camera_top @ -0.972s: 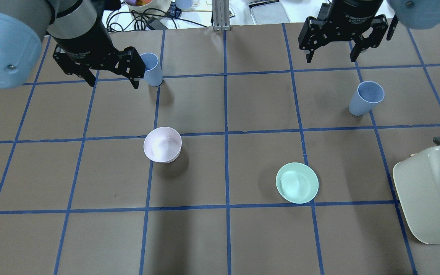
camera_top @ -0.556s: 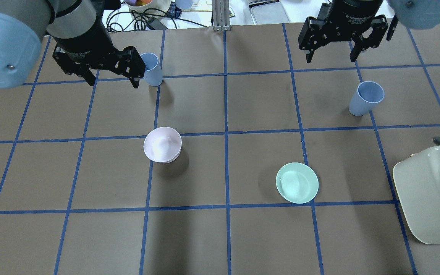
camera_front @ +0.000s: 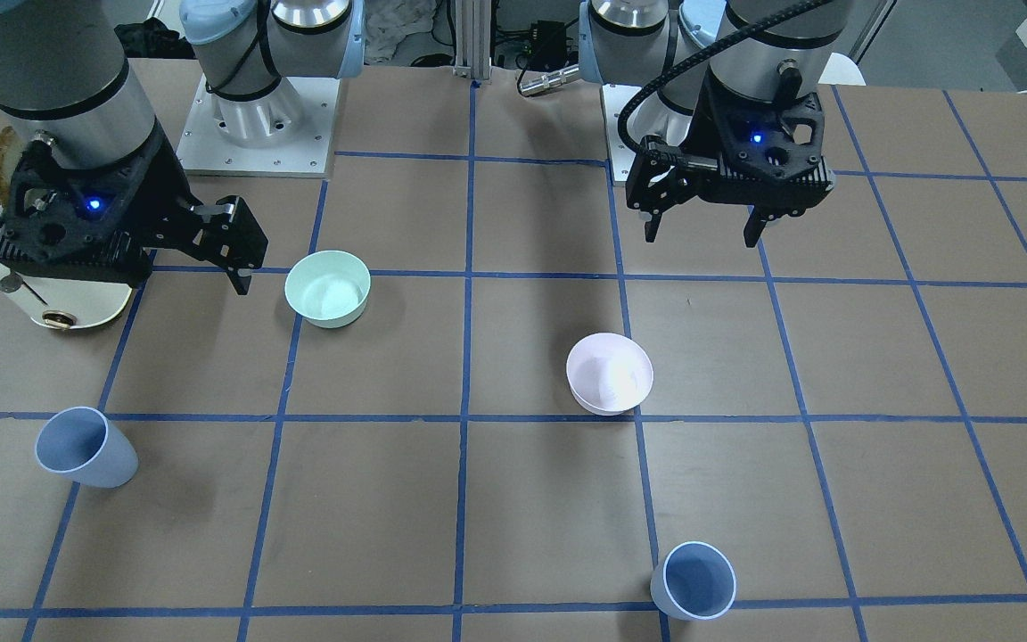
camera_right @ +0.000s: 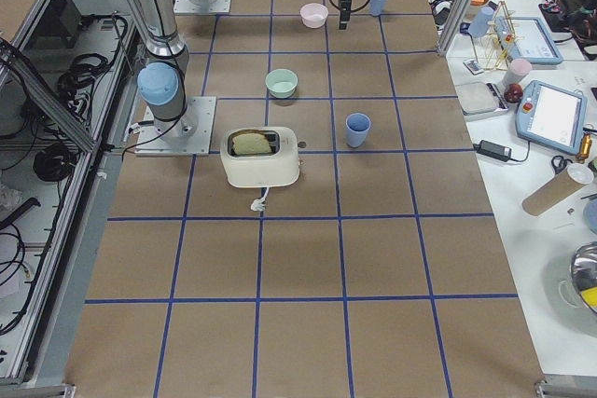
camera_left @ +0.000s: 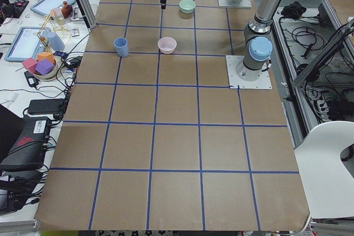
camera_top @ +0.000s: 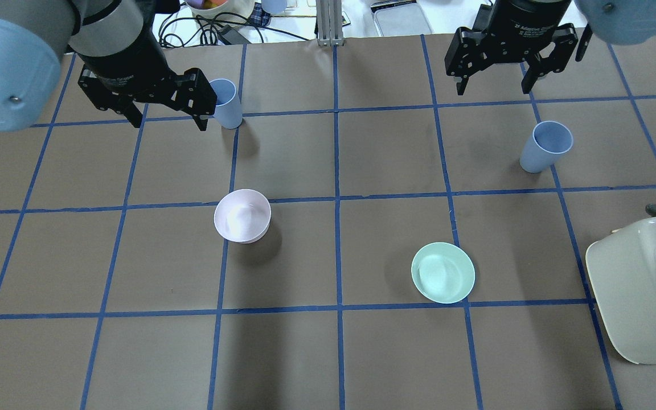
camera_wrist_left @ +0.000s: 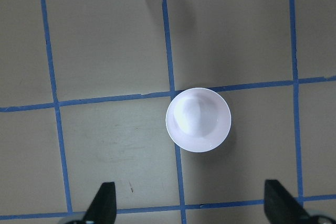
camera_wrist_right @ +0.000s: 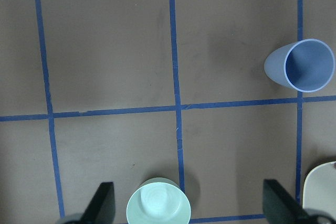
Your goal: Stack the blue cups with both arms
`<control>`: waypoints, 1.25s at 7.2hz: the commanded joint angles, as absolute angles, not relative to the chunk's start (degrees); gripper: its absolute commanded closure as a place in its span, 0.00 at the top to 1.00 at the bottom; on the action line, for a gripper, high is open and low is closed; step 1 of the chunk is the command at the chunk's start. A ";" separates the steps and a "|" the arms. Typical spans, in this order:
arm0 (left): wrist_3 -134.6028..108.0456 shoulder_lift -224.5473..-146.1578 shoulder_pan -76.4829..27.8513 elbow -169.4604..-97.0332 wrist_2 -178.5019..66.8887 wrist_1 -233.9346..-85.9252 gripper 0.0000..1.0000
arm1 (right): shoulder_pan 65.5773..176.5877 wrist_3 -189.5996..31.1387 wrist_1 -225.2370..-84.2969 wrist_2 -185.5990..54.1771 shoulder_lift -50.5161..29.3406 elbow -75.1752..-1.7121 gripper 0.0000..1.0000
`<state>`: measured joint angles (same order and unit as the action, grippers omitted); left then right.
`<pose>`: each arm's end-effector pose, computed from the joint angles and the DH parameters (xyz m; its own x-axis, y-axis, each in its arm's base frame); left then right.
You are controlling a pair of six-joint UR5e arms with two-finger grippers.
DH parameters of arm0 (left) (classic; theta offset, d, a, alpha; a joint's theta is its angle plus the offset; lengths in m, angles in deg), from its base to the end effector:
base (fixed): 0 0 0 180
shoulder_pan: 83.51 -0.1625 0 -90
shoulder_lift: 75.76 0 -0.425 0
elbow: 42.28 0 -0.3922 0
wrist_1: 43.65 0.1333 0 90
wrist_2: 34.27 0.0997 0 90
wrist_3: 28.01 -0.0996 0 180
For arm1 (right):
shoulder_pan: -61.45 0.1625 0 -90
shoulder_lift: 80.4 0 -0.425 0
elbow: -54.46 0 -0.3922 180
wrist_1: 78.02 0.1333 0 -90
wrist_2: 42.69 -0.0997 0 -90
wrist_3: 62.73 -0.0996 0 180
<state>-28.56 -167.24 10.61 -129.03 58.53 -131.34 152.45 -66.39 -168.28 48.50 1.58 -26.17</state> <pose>-0.1647 -0.4990 0.5073 -0.9957 0.0778 -0.0494 0.0812 0.9942 -0.0707 0.1409 -0.5515 0.4958 -0.9987 0.0470 0.0189 0.0464 0.9985 -0.0294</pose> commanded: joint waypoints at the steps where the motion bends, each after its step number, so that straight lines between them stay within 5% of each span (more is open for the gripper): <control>1: -27.32 -170.57 10.01 -127.80 57.40 -130.93 1.00 | 152.42 -66.25 -168.20 48.63 1.52 -26.22 1.00; 6: -31.25 -203.58 9.83 -101.90 56.34 -121.63 1.00 | 143.22 -55.22 -171.61 48.54 -4.09 -26.31 1.00; 8: -32.14 -208.90 9.92 -101.87 56.52 -120.47 1.00 | 135.32 -47.21 -176.42 48.28 -10.58 -26.66 1.00; 9: -32.40 -210.22 9.92 -101.26 56.52 -119.77 0.88 | 132.32 -43.08 -177.85 48.19 -14.09 -26.66 1.00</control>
<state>-31.96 -207.95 9.88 -101.96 56.47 -120.56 136.45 -48.24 -175.35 48.33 -9.88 -26.58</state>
